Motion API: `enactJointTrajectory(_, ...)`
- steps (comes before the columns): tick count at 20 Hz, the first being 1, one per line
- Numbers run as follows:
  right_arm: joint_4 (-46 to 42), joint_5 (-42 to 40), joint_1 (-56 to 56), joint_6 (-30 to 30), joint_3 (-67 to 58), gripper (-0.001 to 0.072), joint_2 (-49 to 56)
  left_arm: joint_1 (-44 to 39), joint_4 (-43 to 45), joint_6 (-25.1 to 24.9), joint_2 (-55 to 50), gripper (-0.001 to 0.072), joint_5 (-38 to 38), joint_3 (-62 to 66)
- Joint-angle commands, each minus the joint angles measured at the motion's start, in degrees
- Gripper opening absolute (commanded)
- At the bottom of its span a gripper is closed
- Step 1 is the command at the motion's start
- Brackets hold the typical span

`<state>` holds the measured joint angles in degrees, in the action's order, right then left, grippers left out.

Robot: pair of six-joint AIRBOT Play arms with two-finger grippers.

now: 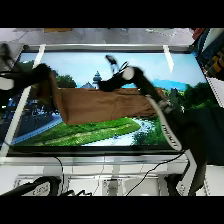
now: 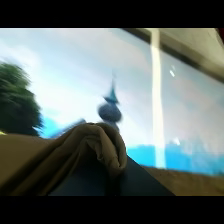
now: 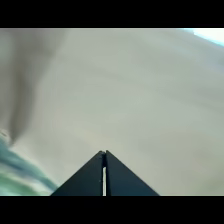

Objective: Fold the clothes and pants, and hang the long-sleeved shirts on hangers.

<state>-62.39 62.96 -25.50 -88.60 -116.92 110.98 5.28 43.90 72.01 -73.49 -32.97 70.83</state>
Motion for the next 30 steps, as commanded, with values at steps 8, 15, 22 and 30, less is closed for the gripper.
enactJointTrajectory(8, -3.9, 12.0, 21.3, 3.0, 0.1, 0.0034, -11.5, -30.5, -9.1, -9.9, -18.0, 0.0011, 1.0, 0.0)
enactJointTrajectory(15, -4.0, 14.3, 23.3, 3.0, 0.2, 0.0034, -12.0, -33.1, -9.6, -9.9, -20.7, 0.0571, 0.8, 0.0)
enactJointTrajectory(22, -4.3, 14.3, 23.4, 3.9, 0.2, 0.0035, -12.0, -17.1, -9.8, -9.0, -13.3, 0.0699, -12.0, 0.0)
enactJointTrajectory(30, -4.3, 14.0, 23.4, 4.2, 0.2, 0.0035, -12.0, 10.1, 2.7, -9.1, -14.3, 0.0636, -26.1, -3.3)
